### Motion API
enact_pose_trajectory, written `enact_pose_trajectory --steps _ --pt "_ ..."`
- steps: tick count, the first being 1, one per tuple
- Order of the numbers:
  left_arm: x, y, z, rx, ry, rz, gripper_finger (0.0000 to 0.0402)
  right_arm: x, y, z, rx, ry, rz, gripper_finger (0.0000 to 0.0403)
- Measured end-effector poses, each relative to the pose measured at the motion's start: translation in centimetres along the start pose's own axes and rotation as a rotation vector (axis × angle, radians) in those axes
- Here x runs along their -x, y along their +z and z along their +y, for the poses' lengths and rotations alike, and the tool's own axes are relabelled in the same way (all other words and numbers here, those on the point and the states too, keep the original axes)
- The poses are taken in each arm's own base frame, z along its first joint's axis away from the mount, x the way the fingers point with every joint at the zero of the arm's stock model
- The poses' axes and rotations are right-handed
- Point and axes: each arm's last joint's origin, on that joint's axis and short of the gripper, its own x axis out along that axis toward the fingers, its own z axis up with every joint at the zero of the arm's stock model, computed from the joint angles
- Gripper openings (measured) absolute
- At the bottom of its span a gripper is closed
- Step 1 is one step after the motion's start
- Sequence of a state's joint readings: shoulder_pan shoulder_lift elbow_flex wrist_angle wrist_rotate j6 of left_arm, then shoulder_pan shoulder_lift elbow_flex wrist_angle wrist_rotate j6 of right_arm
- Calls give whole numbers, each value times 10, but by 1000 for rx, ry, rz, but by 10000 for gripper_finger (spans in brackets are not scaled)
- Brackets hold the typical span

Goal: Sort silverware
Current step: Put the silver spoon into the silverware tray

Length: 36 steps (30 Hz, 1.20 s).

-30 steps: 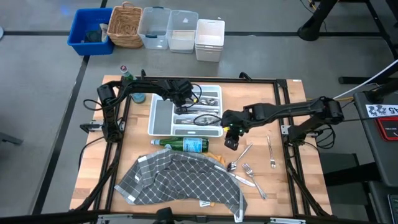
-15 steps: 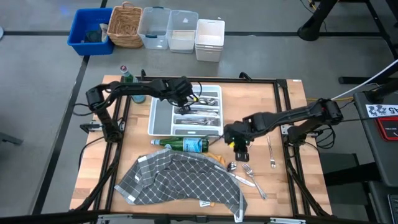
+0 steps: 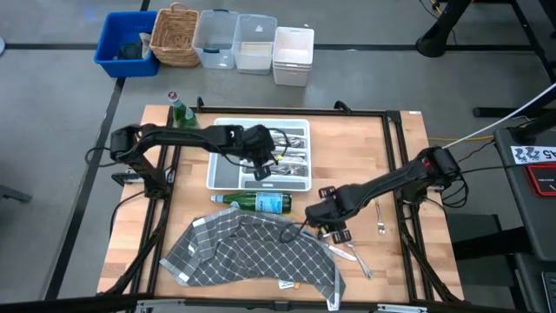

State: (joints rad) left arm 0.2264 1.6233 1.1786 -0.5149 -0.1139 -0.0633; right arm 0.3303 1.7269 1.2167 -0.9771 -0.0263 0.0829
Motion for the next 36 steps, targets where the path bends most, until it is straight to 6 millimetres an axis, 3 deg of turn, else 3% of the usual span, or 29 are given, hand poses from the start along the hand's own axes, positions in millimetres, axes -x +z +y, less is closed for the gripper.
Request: enact_pose_trajectory --steps 13,20,31,36 --pt "22 -2 -44 -64 -88 -54 31 -56 3 5 88 -49 229 163" --pt "24 -4 -53 -62 -105 -52 31 -63 5 5 89 -40 247 148" --pt "25 -4 -56 -18 -113 -50 31 -63 5 6 87 -18 248 13" --pt "31 -3 -55 25 -118 -67 31 -63 5 6 82 -18 249 27"
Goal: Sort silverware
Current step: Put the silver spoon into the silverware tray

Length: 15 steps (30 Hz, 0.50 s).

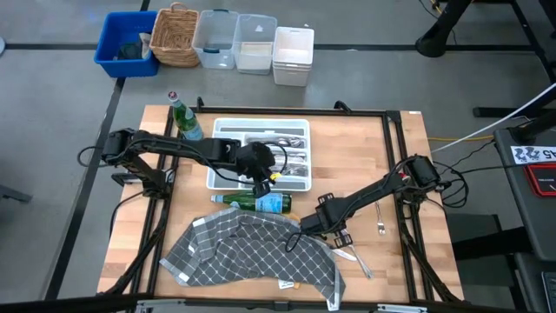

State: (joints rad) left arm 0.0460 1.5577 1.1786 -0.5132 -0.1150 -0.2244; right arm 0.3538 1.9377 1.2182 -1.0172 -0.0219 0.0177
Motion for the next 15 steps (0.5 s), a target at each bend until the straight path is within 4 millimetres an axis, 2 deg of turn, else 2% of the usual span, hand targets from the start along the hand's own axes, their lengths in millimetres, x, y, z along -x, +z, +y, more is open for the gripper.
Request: enact_pose_trajectory --steps 6,15 --pt "31 6 2 49 -21 -87 31 7 2 0 -3 -6 11 11" --pt "112 3 13 132 -74 -267 31 44 14 -4 -8 -55 -32 11"
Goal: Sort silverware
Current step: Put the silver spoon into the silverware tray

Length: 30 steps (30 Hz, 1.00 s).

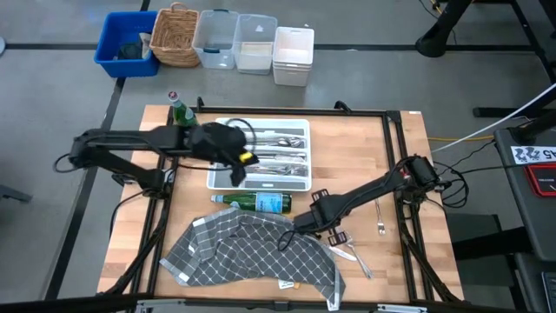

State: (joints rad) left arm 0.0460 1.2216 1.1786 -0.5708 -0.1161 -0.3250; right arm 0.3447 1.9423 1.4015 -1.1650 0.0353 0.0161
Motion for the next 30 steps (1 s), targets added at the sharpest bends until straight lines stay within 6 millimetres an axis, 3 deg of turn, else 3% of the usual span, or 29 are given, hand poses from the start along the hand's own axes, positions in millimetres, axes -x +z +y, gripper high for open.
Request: enact_pose_trajectory --steps 7,15,22,30 --pt "55 -3 8 46 -16 -63 31 43 6 -14 0 -89 -27 11" --pt "97 -12 18 87 89 -149 31 115 18 -50 -95 -233 -263 13" --pt "106 -14 18 77 149 -194 31 188 10 -99 -308 -452 -541 14" --pt "92 -3 12 47 153 -247 31 264 -8 -162 -605 -589 -1015 14"
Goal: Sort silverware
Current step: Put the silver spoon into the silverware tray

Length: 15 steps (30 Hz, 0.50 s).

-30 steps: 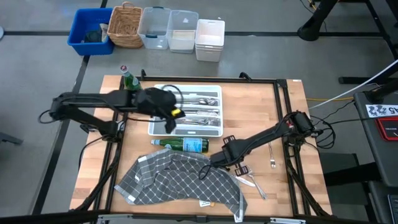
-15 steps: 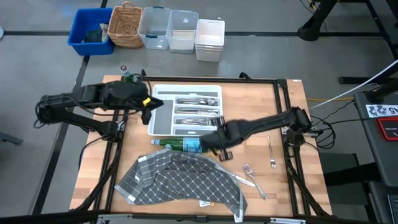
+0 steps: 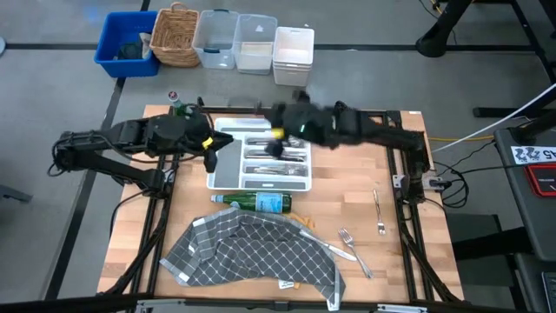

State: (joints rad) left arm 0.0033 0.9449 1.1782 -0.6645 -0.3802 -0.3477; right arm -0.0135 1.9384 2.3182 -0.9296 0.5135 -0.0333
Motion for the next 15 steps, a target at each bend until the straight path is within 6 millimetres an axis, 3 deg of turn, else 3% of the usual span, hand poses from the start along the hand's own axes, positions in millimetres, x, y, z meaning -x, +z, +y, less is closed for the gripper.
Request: enact_pose_trajectory --steps 6,10,15 --pt "-22 15 -6 -126 97 -142 31 -8 30 -42 -209 63 -275 14" --pt "-39 21 -4 -244 215 -181 40 -17 31 -66 -280 104 -316 15" --pt "-56 24 6 -253 379 -183 98 -25 27 -90 -292 114 -312 15"
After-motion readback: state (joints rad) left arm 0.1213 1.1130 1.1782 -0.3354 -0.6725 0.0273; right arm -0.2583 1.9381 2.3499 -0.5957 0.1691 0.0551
